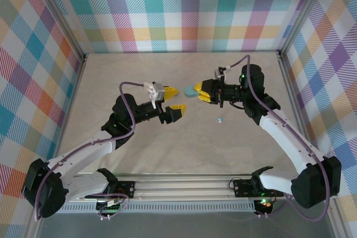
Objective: Insert the wireless bluetooth earbuds into the charging case
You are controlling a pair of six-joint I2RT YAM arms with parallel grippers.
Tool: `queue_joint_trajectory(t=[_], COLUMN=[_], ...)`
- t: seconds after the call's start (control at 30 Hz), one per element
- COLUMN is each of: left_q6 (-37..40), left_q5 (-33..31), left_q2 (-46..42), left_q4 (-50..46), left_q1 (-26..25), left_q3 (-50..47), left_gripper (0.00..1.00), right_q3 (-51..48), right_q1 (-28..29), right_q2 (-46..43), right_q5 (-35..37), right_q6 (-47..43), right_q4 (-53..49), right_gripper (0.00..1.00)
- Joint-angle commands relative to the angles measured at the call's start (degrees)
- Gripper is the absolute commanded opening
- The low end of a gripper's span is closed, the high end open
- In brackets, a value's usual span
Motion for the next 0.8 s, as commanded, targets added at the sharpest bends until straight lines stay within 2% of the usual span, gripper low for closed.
queue_joint_trajectory(t=[0.0, 0.2, 0.77], left_q6=[-1.0, -3.1, -3.1], left_q5=[1.8, 1.7, 2.6], left_q2=[1.4, 3.6, 5.0], left_q4=[5.9, 11.9, 11.8], left_q1=[0.1, 0.1, 0.1], left_q3=[1.7, 1.1, 2.1], left_gripper=[0.78, 0.76, 0.63], right_q3=[1.4, 2.5, 2.8], right_q1=[1.2, 3.1, 4.4], right_q2=[-0.5, 0.5, 1.1], right_q5=[0.3, 0.7, 0.7], right_q6=[2.6, 3.1, 3.5], right_q4=[2.4, 2.8, 3.7], right_gripper=[0.17, 0.17, 0.17])
